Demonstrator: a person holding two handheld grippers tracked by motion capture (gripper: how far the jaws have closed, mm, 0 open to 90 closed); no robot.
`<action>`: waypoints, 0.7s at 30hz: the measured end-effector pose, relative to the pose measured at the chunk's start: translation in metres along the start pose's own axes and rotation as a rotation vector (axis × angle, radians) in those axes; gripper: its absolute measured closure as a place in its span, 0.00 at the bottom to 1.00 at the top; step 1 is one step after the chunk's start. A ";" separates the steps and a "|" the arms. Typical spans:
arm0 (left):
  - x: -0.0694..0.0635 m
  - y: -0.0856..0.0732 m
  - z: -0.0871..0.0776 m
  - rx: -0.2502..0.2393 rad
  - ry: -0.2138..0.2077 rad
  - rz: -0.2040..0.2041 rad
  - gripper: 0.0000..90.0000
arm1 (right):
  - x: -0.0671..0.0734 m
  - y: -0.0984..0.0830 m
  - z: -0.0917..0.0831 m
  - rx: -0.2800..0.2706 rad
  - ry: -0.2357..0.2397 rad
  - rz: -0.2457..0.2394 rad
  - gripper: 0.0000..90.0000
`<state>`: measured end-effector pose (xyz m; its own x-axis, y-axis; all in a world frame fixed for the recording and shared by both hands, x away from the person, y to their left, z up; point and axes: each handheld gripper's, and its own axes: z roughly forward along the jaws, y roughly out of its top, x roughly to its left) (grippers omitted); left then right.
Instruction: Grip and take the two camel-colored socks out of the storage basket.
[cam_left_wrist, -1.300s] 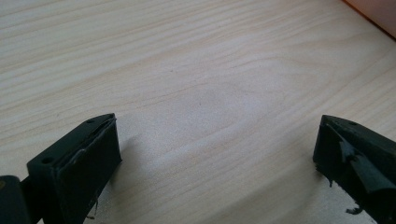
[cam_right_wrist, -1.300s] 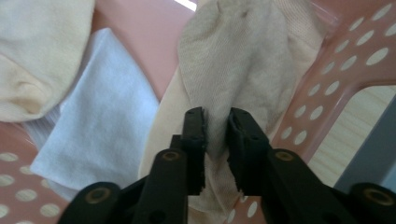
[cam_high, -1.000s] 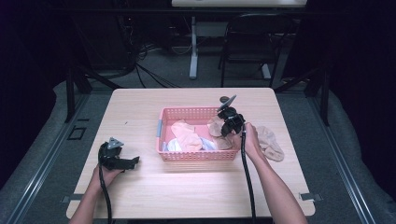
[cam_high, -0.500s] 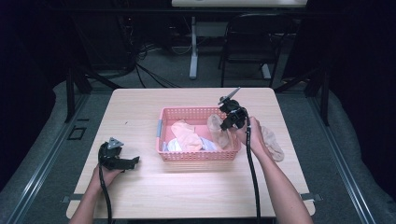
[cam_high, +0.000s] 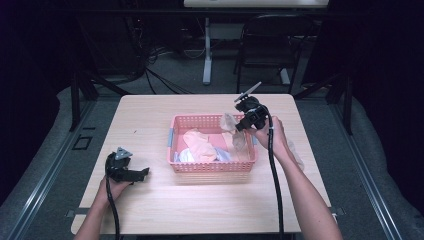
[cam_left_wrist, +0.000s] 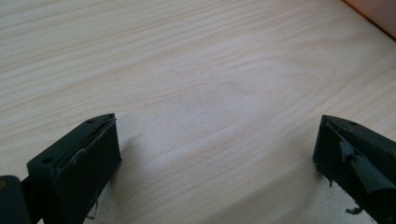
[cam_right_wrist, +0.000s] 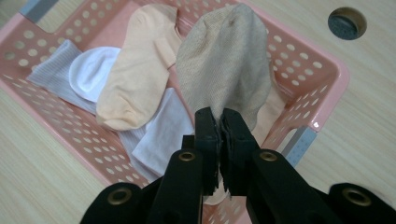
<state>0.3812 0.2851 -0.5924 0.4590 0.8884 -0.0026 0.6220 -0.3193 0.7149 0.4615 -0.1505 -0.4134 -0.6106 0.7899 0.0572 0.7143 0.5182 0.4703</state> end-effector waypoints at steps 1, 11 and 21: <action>0.000 0.000 0.000 0.000 0.000 0.000 0.00 | 0.001 0.001 -0.003 -0.005 -0.006 -0.003 0.96; 0.000 0.000 0.000 -0.001 0.003 -0.002 0.00 | 0.006 0.006 -0.019 -0.038 0.003 -0.016 0.96; 0.000 0.000 0.000 0.000 0.001 -0.001 0.00 | 0.007 0.007 -0.036 -0.072 0.006 -0.021 0.96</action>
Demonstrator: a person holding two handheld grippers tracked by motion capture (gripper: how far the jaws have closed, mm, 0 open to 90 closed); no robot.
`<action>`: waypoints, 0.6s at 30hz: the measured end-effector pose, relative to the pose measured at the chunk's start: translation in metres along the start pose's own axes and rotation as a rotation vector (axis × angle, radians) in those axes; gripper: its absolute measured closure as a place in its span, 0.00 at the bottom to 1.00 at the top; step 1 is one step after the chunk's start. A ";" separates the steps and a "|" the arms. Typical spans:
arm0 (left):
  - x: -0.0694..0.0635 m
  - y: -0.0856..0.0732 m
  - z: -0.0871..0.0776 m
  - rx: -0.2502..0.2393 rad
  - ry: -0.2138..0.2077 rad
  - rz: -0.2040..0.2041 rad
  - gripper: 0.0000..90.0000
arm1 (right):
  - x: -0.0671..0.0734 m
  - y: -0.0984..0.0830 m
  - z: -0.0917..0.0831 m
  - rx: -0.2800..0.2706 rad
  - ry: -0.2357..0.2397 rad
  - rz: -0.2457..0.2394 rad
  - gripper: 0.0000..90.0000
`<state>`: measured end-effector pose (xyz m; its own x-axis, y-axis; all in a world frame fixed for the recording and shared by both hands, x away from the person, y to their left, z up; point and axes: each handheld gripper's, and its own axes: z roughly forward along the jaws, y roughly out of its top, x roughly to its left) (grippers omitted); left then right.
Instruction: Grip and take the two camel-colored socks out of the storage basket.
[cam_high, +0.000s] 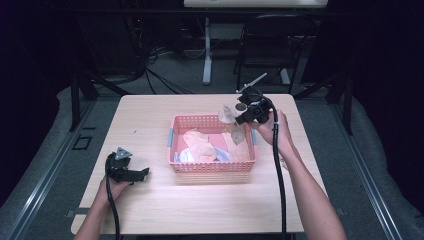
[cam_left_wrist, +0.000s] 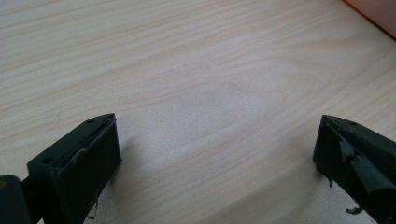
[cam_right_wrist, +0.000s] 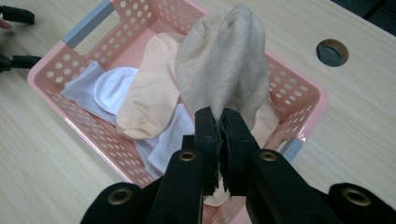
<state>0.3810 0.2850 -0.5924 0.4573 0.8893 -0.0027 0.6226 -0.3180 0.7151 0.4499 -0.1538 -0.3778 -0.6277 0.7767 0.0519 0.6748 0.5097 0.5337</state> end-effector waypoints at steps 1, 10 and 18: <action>0.000 0.000 0.000 0.000 0.000 -0.002 0.00 | 0.000 0.000 -0.002 -0.008 -0.001 0.004 0.96; 0.000 0.000 0.000 0.000 0.000 -0.002 0.00 | -0.009 -0.011 -0.033 -0.056 -0.029 0.024 0.96; -0.001 0.000 0.000 -0.001 0.000 -0.002 0.00 | -0.023 -0.026 -0.063 -0.066 -0.063 0.035 0.96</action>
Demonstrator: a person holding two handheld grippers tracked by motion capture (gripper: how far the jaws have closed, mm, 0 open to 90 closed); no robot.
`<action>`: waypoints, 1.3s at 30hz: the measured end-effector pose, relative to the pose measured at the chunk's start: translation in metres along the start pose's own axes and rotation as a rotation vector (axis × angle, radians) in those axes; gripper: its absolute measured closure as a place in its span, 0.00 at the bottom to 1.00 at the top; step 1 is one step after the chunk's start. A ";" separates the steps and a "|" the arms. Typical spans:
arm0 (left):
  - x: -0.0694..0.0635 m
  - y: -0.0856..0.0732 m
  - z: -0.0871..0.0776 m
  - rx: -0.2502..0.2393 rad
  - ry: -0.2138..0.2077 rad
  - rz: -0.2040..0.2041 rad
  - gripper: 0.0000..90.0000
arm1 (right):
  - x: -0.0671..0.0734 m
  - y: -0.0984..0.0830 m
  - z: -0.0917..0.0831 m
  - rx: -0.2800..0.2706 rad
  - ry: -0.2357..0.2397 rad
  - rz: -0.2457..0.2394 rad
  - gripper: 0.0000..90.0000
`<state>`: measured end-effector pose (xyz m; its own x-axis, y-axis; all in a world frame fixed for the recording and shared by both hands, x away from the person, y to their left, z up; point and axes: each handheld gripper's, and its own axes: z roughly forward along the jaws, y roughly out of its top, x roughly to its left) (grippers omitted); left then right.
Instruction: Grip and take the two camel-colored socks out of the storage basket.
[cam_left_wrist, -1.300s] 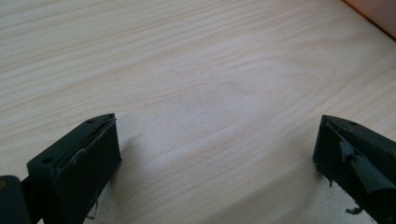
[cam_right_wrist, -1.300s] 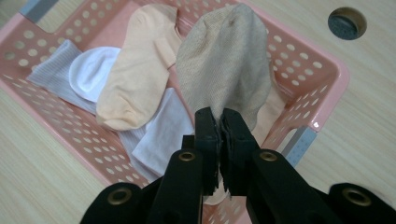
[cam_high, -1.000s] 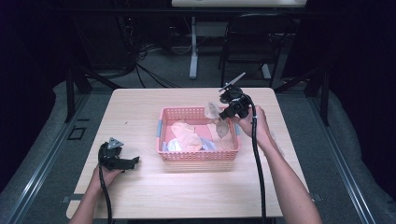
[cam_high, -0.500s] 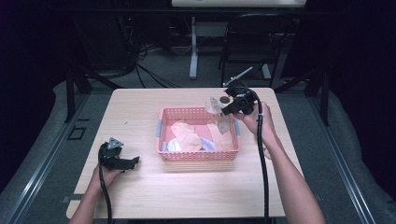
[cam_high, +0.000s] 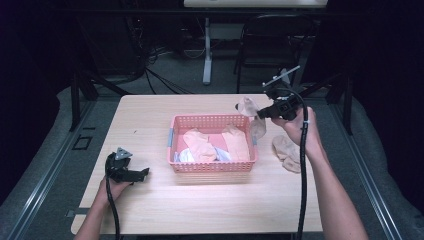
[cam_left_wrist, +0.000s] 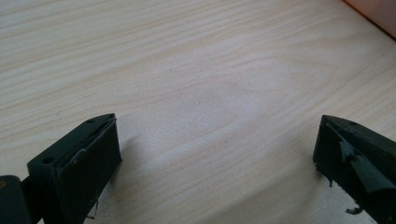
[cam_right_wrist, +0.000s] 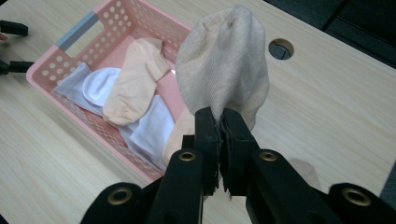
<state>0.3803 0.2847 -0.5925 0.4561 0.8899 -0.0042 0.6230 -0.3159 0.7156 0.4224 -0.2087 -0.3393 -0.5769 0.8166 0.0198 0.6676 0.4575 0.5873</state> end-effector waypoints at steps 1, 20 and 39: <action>0.000 0.000 0.000 0.000 0.000 0.000 0.00 | -0.003 -0.002 -0.002 0.000 -0.002 0.007 0.96; 0.000 0.000 0.000 0.001 0.001 0.000 0.00 | -0.060 -0.055 0.010 0.111 -0.077 0.127 0.96; 0.000 0.000 0.000 0.001 0.001 0.000 0.00 | -0.102 -0.114 0.105 0.343 -0.079 0.264 0.96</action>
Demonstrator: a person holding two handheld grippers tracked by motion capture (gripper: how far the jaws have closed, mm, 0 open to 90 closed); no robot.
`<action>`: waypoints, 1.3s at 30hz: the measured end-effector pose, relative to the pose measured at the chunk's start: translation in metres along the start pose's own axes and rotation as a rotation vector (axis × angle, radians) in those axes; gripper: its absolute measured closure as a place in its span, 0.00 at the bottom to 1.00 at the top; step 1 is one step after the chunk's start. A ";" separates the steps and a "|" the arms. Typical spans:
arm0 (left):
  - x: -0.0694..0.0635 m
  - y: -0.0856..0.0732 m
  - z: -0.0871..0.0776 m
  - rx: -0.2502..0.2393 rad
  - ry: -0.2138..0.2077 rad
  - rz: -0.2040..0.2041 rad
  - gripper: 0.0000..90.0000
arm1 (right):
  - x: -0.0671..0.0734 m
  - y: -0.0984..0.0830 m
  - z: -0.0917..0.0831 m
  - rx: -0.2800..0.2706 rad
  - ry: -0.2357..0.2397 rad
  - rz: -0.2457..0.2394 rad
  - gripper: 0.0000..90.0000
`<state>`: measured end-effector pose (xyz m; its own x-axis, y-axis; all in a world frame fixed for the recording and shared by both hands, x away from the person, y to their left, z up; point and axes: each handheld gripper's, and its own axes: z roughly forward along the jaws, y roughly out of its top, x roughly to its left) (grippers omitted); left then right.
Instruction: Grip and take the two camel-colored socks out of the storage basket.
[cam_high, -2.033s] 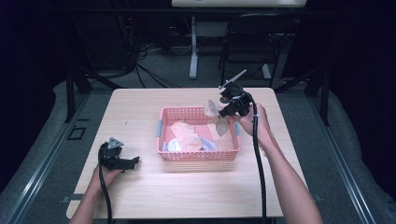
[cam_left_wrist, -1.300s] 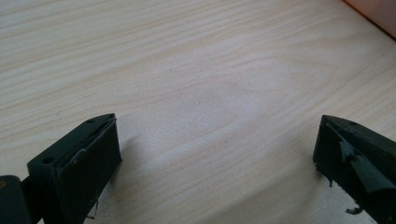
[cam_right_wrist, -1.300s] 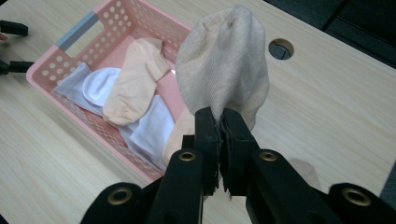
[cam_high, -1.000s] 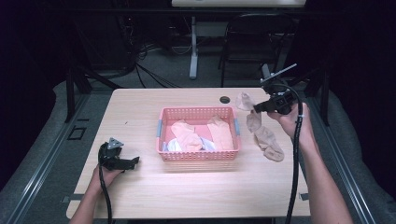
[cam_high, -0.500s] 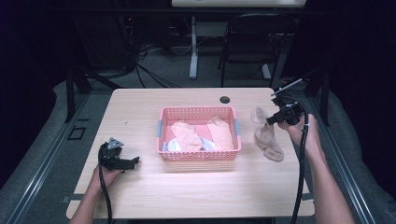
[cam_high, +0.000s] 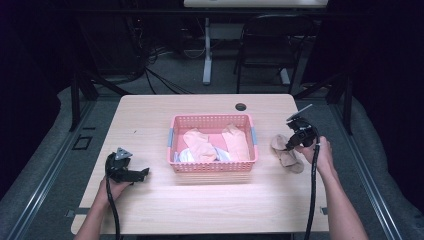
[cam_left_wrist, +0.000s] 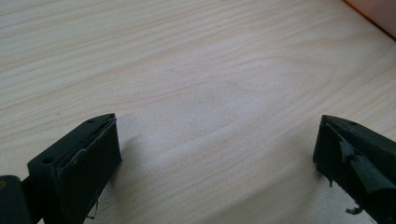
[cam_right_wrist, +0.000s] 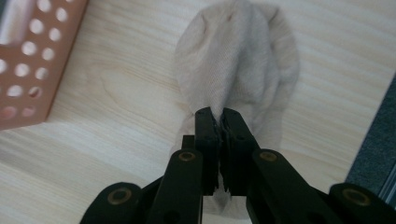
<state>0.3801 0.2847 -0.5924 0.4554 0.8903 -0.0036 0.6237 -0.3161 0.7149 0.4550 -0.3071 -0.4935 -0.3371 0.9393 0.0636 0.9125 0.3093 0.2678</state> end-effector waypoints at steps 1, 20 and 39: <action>0.000 0.000 0.000 0.000 0.000 0.000 0.00 | -0.001 -0.001 0.005 0.010 0.004 0.002 0.96; 0.000 0.000 0.000 0.001 0.000 0.001 0.00 | -0.003 -0.007 0.006 0.013 0.031 0.000 0.69; 0.000 0.000 0.000 0.000 0.001 -0.001 0.00 | 0.012 -0.054 -0.036 -0.034 0.073 -0.070 0.05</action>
<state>0.3800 0.2846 -0.5923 0.4541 0.8910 -0.0035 0.6242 -0.3153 0.7148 0.3931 -0.3185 -0.4727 -0.4169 0.9018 0.1135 0.8782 0.3674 0.3061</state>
